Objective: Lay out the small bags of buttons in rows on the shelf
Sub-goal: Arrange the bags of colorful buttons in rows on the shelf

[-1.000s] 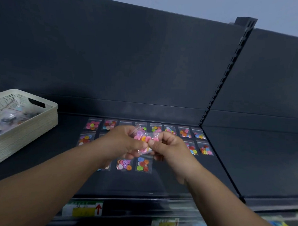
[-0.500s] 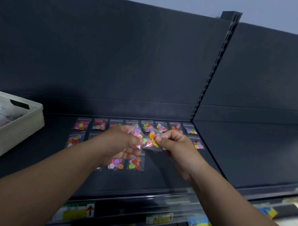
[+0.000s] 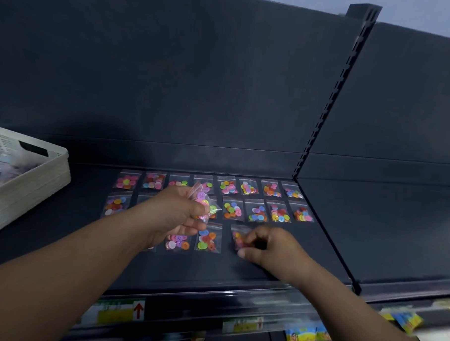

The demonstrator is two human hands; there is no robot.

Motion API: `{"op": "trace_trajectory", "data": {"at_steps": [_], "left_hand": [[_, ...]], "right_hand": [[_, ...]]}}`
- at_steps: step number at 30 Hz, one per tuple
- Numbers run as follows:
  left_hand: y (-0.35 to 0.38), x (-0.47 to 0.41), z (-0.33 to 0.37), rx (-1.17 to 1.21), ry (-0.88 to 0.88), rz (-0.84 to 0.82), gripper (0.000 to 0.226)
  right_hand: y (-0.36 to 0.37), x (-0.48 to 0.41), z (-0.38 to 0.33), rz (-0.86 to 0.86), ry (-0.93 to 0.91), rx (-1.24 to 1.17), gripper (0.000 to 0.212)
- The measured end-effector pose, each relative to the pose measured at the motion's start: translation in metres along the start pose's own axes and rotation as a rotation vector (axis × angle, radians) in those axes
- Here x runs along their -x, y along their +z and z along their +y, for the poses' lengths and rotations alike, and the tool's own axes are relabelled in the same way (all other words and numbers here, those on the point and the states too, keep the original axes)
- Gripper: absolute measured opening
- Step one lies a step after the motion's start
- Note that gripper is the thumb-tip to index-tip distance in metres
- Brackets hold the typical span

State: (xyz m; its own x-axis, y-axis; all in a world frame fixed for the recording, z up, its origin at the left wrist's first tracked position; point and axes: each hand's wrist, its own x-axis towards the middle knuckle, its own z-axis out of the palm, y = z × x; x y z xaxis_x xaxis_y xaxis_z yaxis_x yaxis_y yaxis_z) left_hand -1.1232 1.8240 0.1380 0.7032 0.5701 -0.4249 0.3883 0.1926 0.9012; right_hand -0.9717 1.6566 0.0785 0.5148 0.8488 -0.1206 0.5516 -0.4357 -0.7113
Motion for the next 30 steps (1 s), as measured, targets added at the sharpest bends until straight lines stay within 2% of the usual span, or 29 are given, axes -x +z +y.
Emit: {"op": "trace_trajectory", "data": {"at_steps": [5,7,9,12,22,25,28,30], "left_hand": [[-0.001,-0.003,-0.002,-0.014,-0.003,-0.002,0.021],[0.000,-0.004,-0.002,-0.030,-0.002,0.000,0.016],[0.000,-0.005,-0.002,-0.040,-0.002,0.001,0.012],[-0.002,-0.005,-0.002,-0.044,0.000,0.005,0.010],[-0.005,-0.005,-0.001,-0.038,-0.005,0.003,0.016],[-0.002,-0.004,0.002,-0.016,-0.015,-0.020,0.016],[0.003,-0.003,0.005,-0.047,-0.013,-0.050,0.022],[0.009,-0.002,0.008,-0.109,0.011,-0.065,0.028]], "right_hand": [[0.001,-0.010,0.007,0.144,-0.160,0.126,0.014],[0.006,-0.014,0.008,0.130,-0.218,0.195,0.010],[0.012,-0.016,0.009,0.090,-0.258,0.267,0.018],[0.015,-0.018,0.009,0.080,-0.283,0.296,0.029],[0.016,-0.029,0.008,0.015,-0.305,0.302,0.028],[0.013,-0.029,0.000,0.026,-0.254,0.146,0.018],[0.004,-0.027,-0.025,0.105,-0.150,-0.252,0.007],[-0.004,-0.025,-0.042,0.085,-0.112,-0.505,0.006]]}}
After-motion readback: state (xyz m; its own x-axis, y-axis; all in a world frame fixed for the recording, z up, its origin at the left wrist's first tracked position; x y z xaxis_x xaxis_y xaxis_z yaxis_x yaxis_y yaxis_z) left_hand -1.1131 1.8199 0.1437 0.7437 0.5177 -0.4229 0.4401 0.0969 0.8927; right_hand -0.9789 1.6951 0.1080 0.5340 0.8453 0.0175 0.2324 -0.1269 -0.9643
